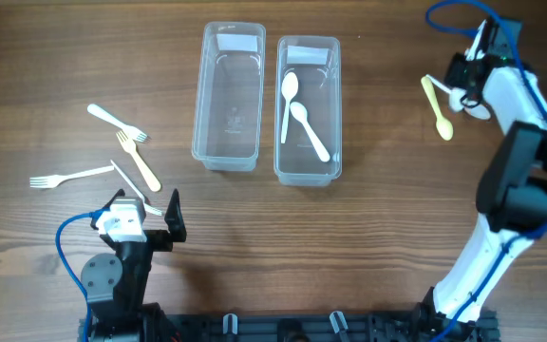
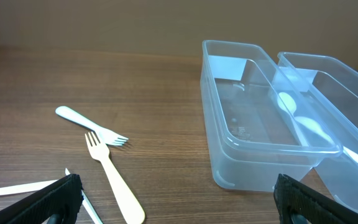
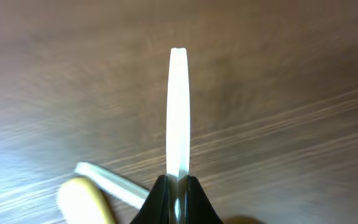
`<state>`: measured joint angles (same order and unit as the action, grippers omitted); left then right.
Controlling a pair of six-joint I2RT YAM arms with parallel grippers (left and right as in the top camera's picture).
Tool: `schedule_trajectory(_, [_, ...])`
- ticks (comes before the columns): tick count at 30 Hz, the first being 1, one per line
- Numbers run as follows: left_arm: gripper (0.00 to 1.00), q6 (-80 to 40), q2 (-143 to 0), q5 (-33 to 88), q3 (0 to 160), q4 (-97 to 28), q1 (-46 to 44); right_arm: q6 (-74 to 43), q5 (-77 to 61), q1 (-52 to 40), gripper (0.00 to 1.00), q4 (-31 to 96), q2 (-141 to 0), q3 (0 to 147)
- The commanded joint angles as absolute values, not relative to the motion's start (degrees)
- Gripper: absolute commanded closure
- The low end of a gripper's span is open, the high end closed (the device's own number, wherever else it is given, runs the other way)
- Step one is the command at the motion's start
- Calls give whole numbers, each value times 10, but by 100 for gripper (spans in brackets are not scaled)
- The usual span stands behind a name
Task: Pack container
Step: 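Grasp a white spoon from the pile with the right gripper, then drop the white spoon into the right container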
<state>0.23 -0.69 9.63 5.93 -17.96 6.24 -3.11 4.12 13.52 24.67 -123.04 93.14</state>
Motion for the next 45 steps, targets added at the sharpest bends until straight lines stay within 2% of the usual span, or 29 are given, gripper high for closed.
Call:
schedule_trajectory(1, [0,13,-3,95,56,-178,58,-32,23,112,96,264,-1120,934])
schedule_trajectory(10, [0,13,-3,95,56,-178,58,-109,-165,-8,96,384,-1026,934])
schedule_trajectory(16, [0,13,-3,95,56,-178,58,-142,-162,-115,96,408,-1028,930])
schedule_trajectory(20, [0,13,-3,95,56,-178,58,-175,-112,-172,96,410,-1028,929])
schedule_trajectory(28, [0,13,-3,95,56,-178,58,-187,-71,-220,95,410,-1039,921])
schedule_trajectory(29, [0,13,-3,95,56,-178,58,-187,-71,-221,94,410,-1045,919])
schedule_trajectory(30, [0,13,-3,95,56,-178,58,-186,-71,-221,89,409,-1048,916])
schedule_trajectory(31, [0,13,-3,95,56,-178,58,-186,-70,-221,71,408,-1054,913])
schedule_trajectory(33, [0,13,-3,95,56,-178,58,-179,-71,-221,50,406,-1065,913])
schedule_trajectory(34, [0,13,-3,95,56,-178,58,-175,-71,-221,44,405,-1067,913])
schedule_trajectory(40, [0,13,-3,95,56,-178,58,-130,-49,-207,40,406,-1063,913])
schedule_trajectory(45, [0,13,-3,95,56,-178,58,-100,-13,-108,48,461,-1026,913])
